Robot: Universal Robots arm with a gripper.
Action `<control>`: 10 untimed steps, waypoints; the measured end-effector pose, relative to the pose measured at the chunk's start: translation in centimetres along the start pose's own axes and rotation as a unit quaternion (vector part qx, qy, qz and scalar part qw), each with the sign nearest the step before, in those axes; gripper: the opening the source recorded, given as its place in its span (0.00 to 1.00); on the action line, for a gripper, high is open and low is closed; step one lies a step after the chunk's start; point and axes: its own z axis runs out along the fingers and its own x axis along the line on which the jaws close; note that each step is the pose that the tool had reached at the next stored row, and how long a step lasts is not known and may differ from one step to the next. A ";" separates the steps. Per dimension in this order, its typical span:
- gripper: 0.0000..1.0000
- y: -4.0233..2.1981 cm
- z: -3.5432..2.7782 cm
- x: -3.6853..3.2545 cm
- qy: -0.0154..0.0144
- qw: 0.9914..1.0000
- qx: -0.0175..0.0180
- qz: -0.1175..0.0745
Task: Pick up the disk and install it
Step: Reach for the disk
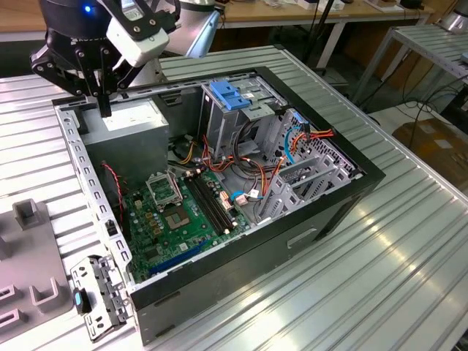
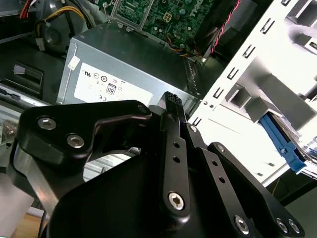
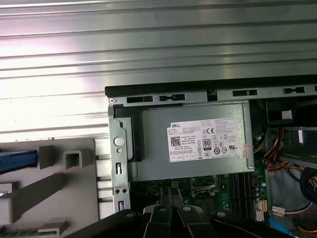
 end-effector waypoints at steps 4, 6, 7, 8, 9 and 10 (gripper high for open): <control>0.11 0.00 -0.01 0.00 0.000 1.000 0.000 0.000; 0.11 0.00 -0.01 0.03 0.000 1.000 0.000 0.000; 0.11 -0.01 -0.01 0.08 0.000 1.000 0.000 0.000; 0.11 -0.02 -0.01 0.18 0.000 1.000 0.000 0.000; 0.11 -0.03 -0.01 0.29 0.000 1.000 0.000 0.000; 0.11 -0.04 -0.02 0.53 0.000 1.000 0.000 0.000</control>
